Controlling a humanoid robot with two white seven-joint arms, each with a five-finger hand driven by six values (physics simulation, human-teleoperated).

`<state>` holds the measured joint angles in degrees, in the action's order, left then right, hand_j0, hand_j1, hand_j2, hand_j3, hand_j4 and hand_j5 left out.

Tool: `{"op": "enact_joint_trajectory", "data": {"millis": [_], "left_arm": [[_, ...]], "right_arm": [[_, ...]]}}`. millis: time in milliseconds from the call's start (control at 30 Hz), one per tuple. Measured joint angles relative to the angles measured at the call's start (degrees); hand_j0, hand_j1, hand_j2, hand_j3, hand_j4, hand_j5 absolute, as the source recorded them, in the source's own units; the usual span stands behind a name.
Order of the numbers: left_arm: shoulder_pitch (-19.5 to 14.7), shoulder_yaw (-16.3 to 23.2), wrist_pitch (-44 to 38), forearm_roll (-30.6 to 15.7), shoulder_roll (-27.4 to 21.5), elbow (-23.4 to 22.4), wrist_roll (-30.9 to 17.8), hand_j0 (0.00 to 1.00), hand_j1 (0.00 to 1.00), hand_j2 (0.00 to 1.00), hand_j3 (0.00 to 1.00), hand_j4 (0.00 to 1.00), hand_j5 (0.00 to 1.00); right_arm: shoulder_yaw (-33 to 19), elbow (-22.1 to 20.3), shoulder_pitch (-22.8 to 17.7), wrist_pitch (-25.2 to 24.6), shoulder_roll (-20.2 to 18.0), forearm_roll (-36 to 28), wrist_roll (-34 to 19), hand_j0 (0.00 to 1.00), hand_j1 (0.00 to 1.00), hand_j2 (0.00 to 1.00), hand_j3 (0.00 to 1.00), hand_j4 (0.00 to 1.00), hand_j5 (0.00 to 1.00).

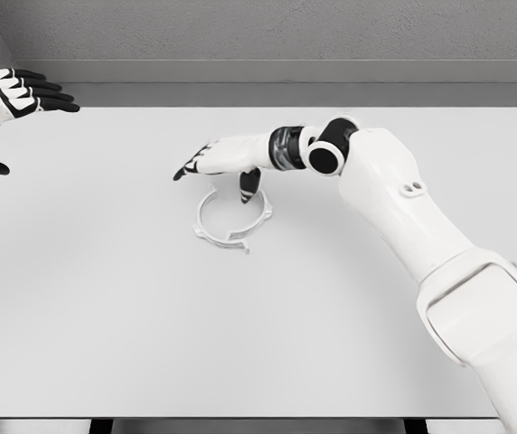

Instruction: Assemble PVC drainage pipe clamps

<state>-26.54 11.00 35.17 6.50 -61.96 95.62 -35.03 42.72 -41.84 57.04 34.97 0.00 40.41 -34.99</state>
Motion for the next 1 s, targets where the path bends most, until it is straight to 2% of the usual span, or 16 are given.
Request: {"op": "enact_joint_trajectory", "data": {"millis": [400,600,633,700,833,867,900,933,1000], "left_arm": [[-0.8,-0.2,0.0,-4.0,0.6,0.2,0.0,1.0,1.0,1.0,1.0,1.0,1.0],[0.1,-0.1,0.0,-4.6,3.1,1.2,0.0,1.0,1.0,1.0,1.0,1.0,1.0],[0.4,0.1,0.0,-4.6,3.4,1.2,0.0,1.0,1.0,1.0,1.0,1.0,1.0],[3.4,0.3,0.0,-4.7,5.1,1.3,0.0,1.0,1.0,1.0,1.0,1.0,1.0],[3.5,0.6,0.0,-4.7,9.2,1.6,0.0,1.0,1.0,1.0,1.0,1.0,1.0],[4.0,0.4,0.0,-4.7,9.4,1.5,0.0,1.0,1.0,1.0,1.0,1.0,1.0],[6.9,0.4,-0.2,-5.1,9.4,1.5,0.1,1.0,1.0,1.0,1.0,1.0,1.0],[7.7,0.3,0.0,-4.6,9.5,1.5,0.0,1.0,1.0,1.0,1.0,1.0,1.0],[7.6,-0.2,0.0,-4.8,9.1,2.0,0.0,1.0,1.0,1.0,1.0,1.0,1.0]], "right_arm": [[0.7,1.9,-1.2,0.1,0.0,0.0,-0.1,1.0,1.0,1.0,1.0,1.0,1.0],[0.4,2.4,-0.4,0.2,0.0,0.1,0.0,1.0,1.0,1.0,1.0,1.0,1.0],[0.4,2.4,-0.4,0.2,0.0,0.1,0.0,1.0,1.0,1.0,1.0,1.0,1.0],[0.3,2.5,-0.1,0.2,0.0,0.1,0.0,1.0,1.0,1.0,1.0,1.0,1.0],[0.3,3.5,0.8,0.2,0.0,0.1,0.0,1.0,1.0,1.0,1.0,1.0,1.0],[0.3,3.7,0.8,0.2,0.0,0.1,0.0,1.0,1.0,1.0,1.0,1.0,1.0],[0.3,4.0,1.0,0.2,0.0,0.1,0.0,1.0,1.0,1.0,1.0,1.0,1.0],[0.3,4.4,1.1,0.2,0.0,0.1,0.0,1.0,1.0,1.0,1.0,1.0,1.0],[0.3,5.1,1.1,0.2,0.0,0.1,0.0,1.0,1.0,1.0,1.0,1.0,1.0]]}}
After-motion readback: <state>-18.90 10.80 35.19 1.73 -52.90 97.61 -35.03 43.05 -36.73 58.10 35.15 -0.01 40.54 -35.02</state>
